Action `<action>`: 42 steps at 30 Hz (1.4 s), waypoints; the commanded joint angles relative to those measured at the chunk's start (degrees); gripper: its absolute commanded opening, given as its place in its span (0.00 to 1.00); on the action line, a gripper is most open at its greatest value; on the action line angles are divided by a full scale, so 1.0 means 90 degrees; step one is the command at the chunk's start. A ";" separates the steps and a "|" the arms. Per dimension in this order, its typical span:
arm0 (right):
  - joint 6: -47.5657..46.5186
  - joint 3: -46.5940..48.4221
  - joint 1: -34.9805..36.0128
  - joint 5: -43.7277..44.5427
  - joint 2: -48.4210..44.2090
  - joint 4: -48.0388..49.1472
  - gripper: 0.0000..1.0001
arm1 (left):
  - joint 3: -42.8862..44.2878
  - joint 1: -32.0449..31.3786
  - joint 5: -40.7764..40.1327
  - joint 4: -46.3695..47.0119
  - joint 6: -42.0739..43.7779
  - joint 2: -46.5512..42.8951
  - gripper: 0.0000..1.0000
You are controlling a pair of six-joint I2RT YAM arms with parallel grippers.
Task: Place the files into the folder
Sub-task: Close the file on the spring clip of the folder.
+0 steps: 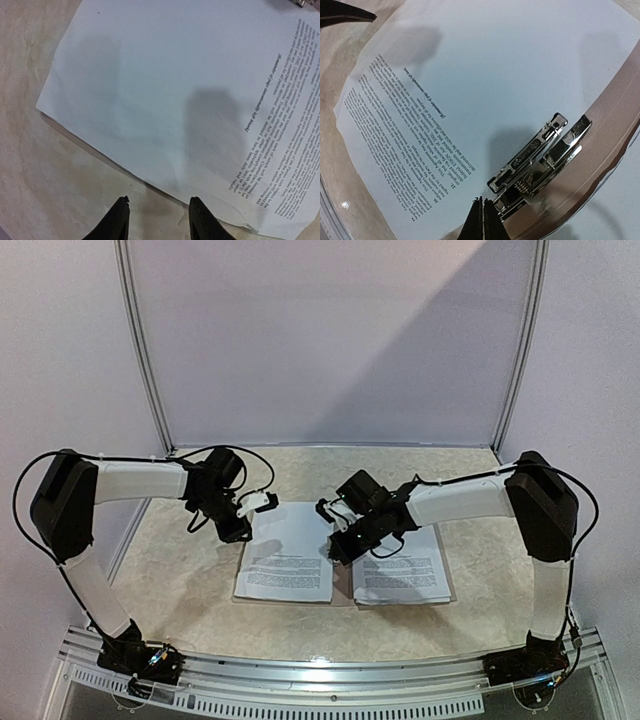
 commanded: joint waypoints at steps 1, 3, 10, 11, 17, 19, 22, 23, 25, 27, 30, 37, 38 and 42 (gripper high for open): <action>-0.0104 0.0247 -0.0130 -0.0175 0.0178 0.0108 0.03 | -0.0060 -0.0011 0.0108 -0.0119 0.0009 0.0109 0.43; -0.0109 0.0281 -0.0205 -0.0226 0.0189 0.0132 0.02 | -0.0041 -0.0013 0.0140 -0.0143 0.0009 0.0099 0.43; -0.0341 0.0793 -0.0433 -0.0940 0.0342 -0.0097 0.05 | 0.0176 -0.0035 0.0237 -0.0326 0.0137 0.0105 0.43; -0.0426 0.0843 -0.0444 -0.1089 0.0340 -0.0131 0.06 | 0.0229 -0.0035 0.0288 -0.0382 0.0174 0.0122 0.43; -0.0944 0.1149 -0.0480 -0.2403 0.0098 -0.0213 0.14 | 0.0693 -0.0062 0.0746 -0.0632 0.0406 0.0204 0.43; -0.1098 0.1106 -0.0509 -0.2497 -0.0109 -0.0268 0.21 | 0.0819 -0.0095 0.0928 -0.0605 0.0487 0.0236 0.43; -0.1404 0.0785 -0.0585 -0.2312 -0.0560 -0.0296 0.36 | 0.0922 -0.0216 0.1030 -0.0420 0.0578 0.0357 0.43; -0.1482 0.0608 -0.0656 -0.2227 -0.0751 -0.0214 0.43 | 0.0956 -0.0275 0.1019 -0.0327 0.0599 0.0416 0.43; -0.1462 0.0189 -0.0869 -0.2103 -0.0989 0.0079 0.47 | 0.1090 -0.0411 0.0952 -0.0089 0.0624 0.0578 0.44; -0.1253 -0.0071 -0.1116 -0.2032 -0.1096 0.0319 0.46 | 0.1299 -0.0559 0.0886 0.0181 0.0644 0.0821 0.44; -0.1091 -0.0312 -0.1356 -0.2095 -0.1028 0.0581 0.39 | 0.1584 -0.0733 0.0778 0.0617 0.0581 0.1235 0.44; -0.1347 -0.1052 -0.1373 -0.2485 -0.1034 0.1274 0.41 | 0.2024 -0.0909 0.1001 0.0842 0.0434 0.2044 0.44; -0.1353 -0.1049 -0.1378 -0.2504 -0.0996 0.1320 0.40 | 0.2050 -0.0929 0.0986 0.0835 0.0425 0.2149 0.44; -0.1199 -0.1096 -0.1477 -0.2770 -0.0815 0.1693 0.31 | 0.2032 -0.1014 0.0848 0.0914 0.0395 0.2430 0.43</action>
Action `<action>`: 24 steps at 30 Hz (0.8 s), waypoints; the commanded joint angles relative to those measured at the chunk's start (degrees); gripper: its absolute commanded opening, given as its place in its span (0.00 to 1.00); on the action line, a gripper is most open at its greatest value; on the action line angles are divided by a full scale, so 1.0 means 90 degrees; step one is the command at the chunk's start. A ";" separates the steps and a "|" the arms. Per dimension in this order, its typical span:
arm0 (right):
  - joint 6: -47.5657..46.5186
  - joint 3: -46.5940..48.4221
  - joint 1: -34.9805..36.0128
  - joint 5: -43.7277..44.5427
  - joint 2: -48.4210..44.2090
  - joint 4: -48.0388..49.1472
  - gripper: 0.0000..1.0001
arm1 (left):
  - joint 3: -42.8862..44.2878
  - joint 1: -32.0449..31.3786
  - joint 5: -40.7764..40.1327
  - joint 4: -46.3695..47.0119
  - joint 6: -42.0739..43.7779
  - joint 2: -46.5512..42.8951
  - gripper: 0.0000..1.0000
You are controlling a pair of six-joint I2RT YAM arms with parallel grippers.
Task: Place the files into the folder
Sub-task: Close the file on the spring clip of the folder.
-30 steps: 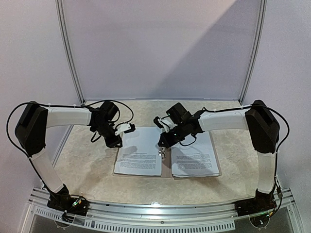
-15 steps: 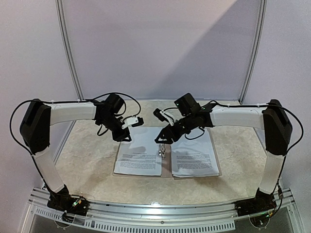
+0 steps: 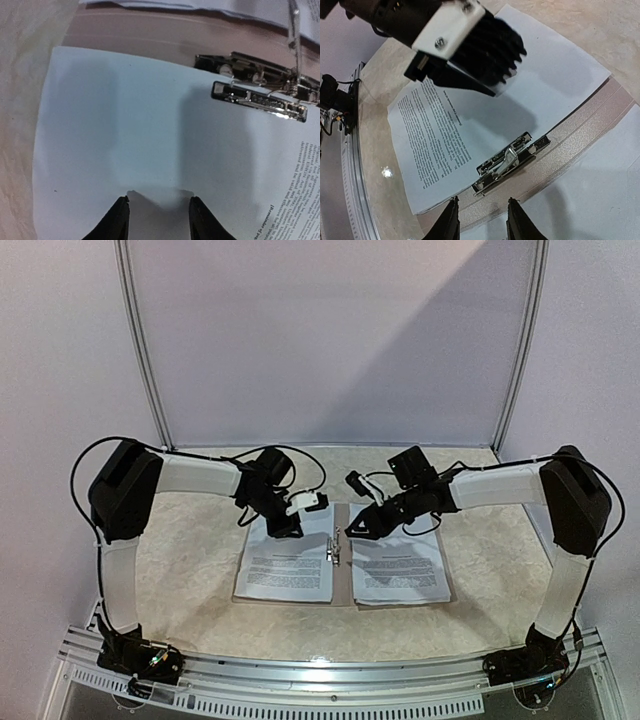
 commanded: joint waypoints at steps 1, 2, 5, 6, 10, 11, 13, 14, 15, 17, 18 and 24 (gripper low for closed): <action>0.0079 -0.0037 -0.0072 -0.0398 0.0223 0.0680 0.30 | 0.0057 -0.0169 -0.0007 0.0175 -0.0085 0.0307 0.43; 0.0112 -0.0026 -0.0093 -0.0462 0.0294 0.0739 0.29 | 0.0054 -0.0194 -0.0002 0.0190 -0.0099 0.0333 0.42; 0.0187 0.0038 -0.0134 -0.0572 0.0456 0.0860 0.28 | 0.0098 -0.0228 -0.0007 0.0139 -0.0160 0.0439 0.42; 0.0215 0.0061 -0.0132 -0.0583 0.0537 0.0886 0.28 | 0.0118 -0.0241 -0.0017 0.0106 -0.0171 0.0461 0.42; 0.0241 0.0100 -0.0138 -0.0610 0.0675 0.0958 0.29 | 0.0136 -0.0298 -0.0001 0.0060 -0.0184 0.0484 0.42; 0.0264 0.0100 -0.0142 -0.0619 0.0685 0.1096 0.29 | 0.0146 -0.0307 0.0002 0.0033 -0.0184 0.0496 0.42; 0.0298 0.0116 -0.0144 -0.0589 0.0728 0.1158 0.24 | 0.0151 -0.0321 -0.0013 0.0001 -0.0184 0.0518 0.42; 0.0315 0.0121 -0.0144 -0.0563 0.0749 0.1153 0.22 | 0.0152 -0.0330 -0.0035 0.0002 -0.0184 0.0528 0.42; 0.0319 0.0123 -0.0157 -0.0546 0.0761 0.1149 0.21 | 0.0151 -0.0332 -0.0045 0.0000 -0.0184 0.0528 0.42; 0.0347 0.0122 -0.0192 -0.0550 0.0806 0.1157 0.17 | 0.0151 -0.0337 -0.0050 0.0003 -0.0193 0.0532 0.42; 0.0380 0.0124 -0.0213 -0.0541 0.0820 0.1174 0.15 | 0.0151 -0.0342 -0.0045 -0.0007 -0.0193 0.0531 0.42; 0.0448 0.0247 -0.0288 -0.0381 0.0928 0.1124 0.12 | 0.0170 -0.0379 -0.0069 -0.0044 -0.0164 0.0574 0.42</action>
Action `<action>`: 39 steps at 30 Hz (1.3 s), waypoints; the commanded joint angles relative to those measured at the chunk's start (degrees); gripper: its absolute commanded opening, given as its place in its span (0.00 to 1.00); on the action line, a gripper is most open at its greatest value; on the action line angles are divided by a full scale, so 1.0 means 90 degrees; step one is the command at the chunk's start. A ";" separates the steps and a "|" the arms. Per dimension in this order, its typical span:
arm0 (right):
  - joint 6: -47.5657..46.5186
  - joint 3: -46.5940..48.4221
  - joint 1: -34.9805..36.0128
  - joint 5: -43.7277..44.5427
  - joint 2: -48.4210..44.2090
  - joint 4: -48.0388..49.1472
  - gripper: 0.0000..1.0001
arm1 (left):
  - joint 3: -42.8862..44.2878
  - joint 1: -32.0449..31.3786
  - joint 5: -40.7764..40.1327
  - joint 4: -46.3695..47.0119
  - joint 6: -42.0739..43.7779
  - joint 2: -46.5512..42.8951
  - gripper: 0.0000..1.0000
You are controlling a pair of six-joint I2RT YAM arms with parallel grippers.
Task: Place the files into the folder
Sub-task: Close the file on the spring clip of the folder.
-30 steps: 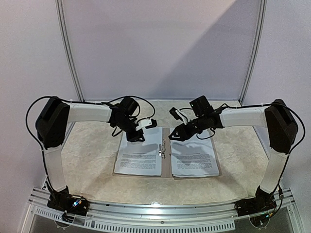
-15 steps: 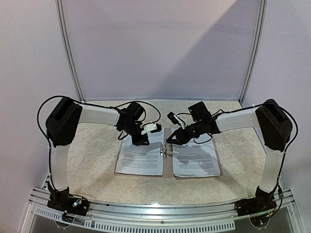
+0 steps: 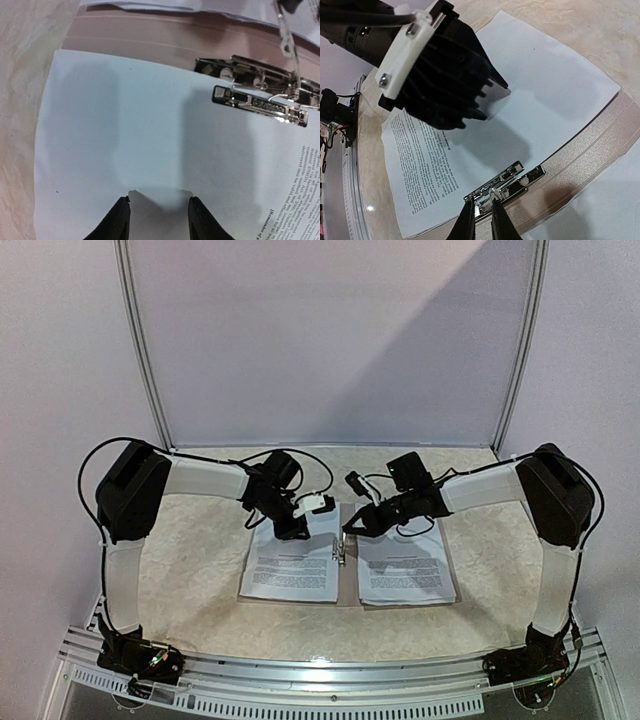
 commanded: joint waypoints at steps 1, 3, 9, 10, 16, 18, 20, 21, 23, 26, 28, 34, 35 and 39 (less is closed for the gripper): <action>0.0064 0.0200 -0.0094 0.0094 0.0204 0.0023 0.11 | 0.0015 -0.0184 -0.0019 -0.0231 0.0007 0.0286 0.42; 0.0049 0.0205 -0.0100 0.0130 0.0177 0.0004 0.12 | 0.0032 -0.0194 -0.0024 -0.0242 0.0017 0.0301 0.42; 0.0064 0.0246 -0.0105 0.0060 0.0233 -0.0012 0.16 | 0.0040 -0.0214 -0.0043 -0.0261 0.0023 0.0320 0.42; 0.0064 0.0247 -0.0099 0.0019 0.0246 0.0006 0.16 | 0.0040 -0.0214 -0.0038 -0.0267 0.0027 0.0318 0.42; 0.0160 0.0297 -0.0102 -0.0154 0.0393 0.0045 0.10 | 0.0050 -0.0229 -0.0054 -0.0275 0.0037 0.0337 0.42; 0.0152 0.0298 -0.0106 -0.0143 0.0417 0.0050 0.09 | 0.0050 -0.0224 -0.0055 -0.0277 0.0033 0.0332 0.42; 0.0160 0.0298 -0.0105 -0.0149 0.0457 0.0085 0.07 | 0.0066 -0.0224 -0.0061 -0.0286 0.0037 0.0351 0.42; 0.0176 0.0311 -0.0103 -0.0136 0.0489 0.0104 0.07 | 0.0082 -0.0232 -0.0062 -0.0298 0.0036 0.0368 0.42; 0.0227 0.0371 -0.0098 -0.0116 0.0604 0.0086 0.07 | 0.0124 -0.0233 -0.0062 -0.0346 0.0038 0.0394 0.42; 0.0322 0.0433 -0.0106 -0.0162 0.0795 0.0067 0.07 | 0.0171 -0.0243 -0.0023 -0.0370 0.0028 0.0419 0.42; 0.0362 0.0425 -0.0100 -0.0080 0.0950 0.0034 0.07 | 0.0176 -0.0253 -0.0015 -0.0382 0.0032 0.0419 0.42; 0.0454 0.0405 -0.0097 0.0293 0.1150 -0.0055 0.07 | 0.0205 -0.0273 -0.0008 -0.0409 0.0047 0.0439 0.41; 0.0462 0.0414 -0.0105 0.0382 0.1175 -0.0055 0.07 | 0.0206 -0.0273 -0.0008 -0.0416 0.0046 0.0446 0.42; 0.0481 0.0423 -0.0102 0.0540 0.1289 -0.0311 0.06 | 0.0219 -0.0273 0.0046 -0.0455 0.0047 0.0439 0.41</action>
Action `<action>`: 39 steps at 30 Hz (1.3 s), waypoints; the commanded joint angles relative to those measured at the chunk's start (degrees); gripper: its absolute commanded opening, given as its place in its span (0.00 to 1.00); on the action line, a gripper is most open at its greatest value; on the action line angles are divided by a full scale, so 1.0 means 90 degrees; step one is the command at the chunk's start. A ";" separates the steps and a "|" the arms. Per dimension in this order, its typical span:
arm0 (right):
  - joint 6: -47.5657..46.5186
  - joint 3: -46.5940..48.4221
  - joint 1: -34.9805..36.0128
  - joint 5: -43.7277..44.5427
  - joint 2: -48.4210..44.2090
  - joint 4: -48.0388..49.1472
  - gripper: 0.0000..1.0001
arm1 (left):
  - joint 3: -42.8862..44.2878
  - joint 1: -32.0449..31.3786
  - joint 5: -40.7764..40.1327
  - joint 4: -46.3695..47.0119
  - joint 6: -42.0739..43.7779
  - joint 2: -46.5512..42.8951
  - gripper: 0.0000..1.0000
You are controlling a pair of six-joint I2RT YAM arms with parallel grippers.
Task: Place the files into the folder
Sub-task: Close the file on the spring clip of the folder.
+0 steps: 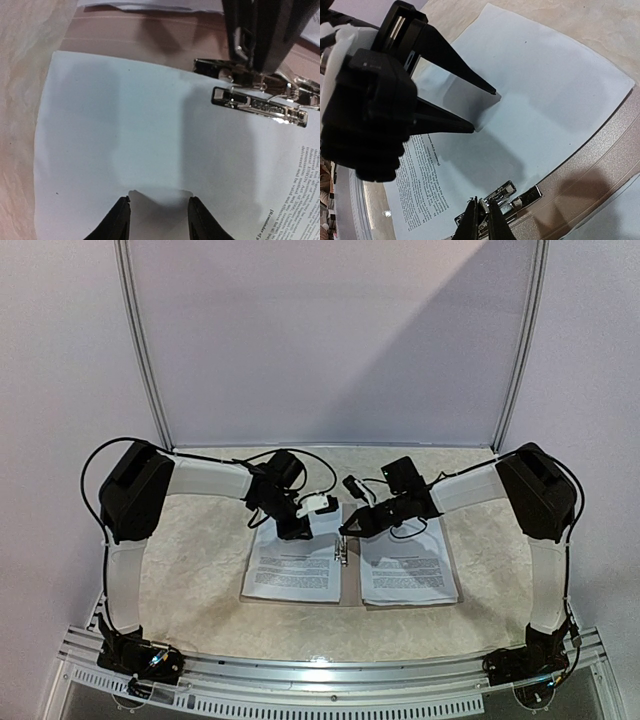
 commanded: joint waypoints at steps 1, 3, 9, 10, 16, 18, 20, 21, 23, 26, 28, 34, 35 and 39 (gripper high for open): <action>0.0016 -0.0013 -0.0003 0.0700 0.0559 -0.0508 0.06 | 0.0035 -0.0191 0.0107 -0.0353 0.0042 0.0330 0.41; 0.0075 -0.0041 -0.0018 0.0695 0.0621 -0.0520 0.07 | 0.0118 -0.0190 0.0162 -0.0437 0.0034 0.0318 0.42; 0.0306 -0.0085 -0.0041 0.0740 0.0569 -0.0452 0.07 | 0.0362 -0.0190 0.0183 -0.0656 0.0042 0.0259 0.43; 0.0310 -0.0059 -0.0039 0.0754 0.0547 -0.0491 0.07 | 0.0416 -0.0190 0.0201 -0.0721 0.0041 0.0257 0.43; 0.0329 0.0052 -0.0045 0.0384 0.0351 -0.0572 0.11 | 0.0731 -0.0190 0.0233 -0.1001 0.0060 0.0146 0.45; 0.0344 0.0143 -0.0038 0.0218 0.0262 -0.0663 0.13 | 0.0827 -0.0190 0.0205 -0.1097 0.0085 0.0108 0.45; 0.0357 0.0170 -0.0048 0.0041 0.0166 -0.0655 0.16 | 0.0919 -0.0190 0.0192 -0.1213 0.0117 0.0052 0.45; 0.0372 0.0180 -0.0037 -0.0063 0.0110 -0.0648 0.18 | 0.0962 -0.0190 0.0192 -0.1254 0.0120 0.0009 0.46; 0.0381 0.0273 -0.0042 -0.0319 -0.0009 -0.0704 0.21 | 0.0998 -0.0181 0.0232 -0.1365 0.0137 -0.0095 0.46; 0.0388 0.0471 -0.0042 -0.0627 -0.0185 -0.0845 0.27 | 0.0968 -0.0180 0.0288 -0.1583 0.0192 -0.0315 0.47; 0.0324 0.0602 -0.0055 -0.0546 -0.0342 -0.1032 0.36 | 0.0859 -0.0157 0.0289 -0.1751 0.0243 -0.0493 0.47; 0.0132 0.1105 -0.0482 -0.0351 -0.0826 -0.1359 0.51 | -0.0026 -0.0088 0.0340 -0.2238 0.0560 -0.1424 0.53; 0.0176 0.1183 -0.0620 -0.0251 -0.0833 -0.1367 0.52 | -0.0206 -0.0088 0.0390 -0.2351 0.0662 -0.1603 0.54; 0.0300 0.1627 -0.1130 0.0944 -0.0581 -0.1546 0.46 | -0.1172 -0.0083 0.0539 -0.2782 0.0920 -0.2235 0.60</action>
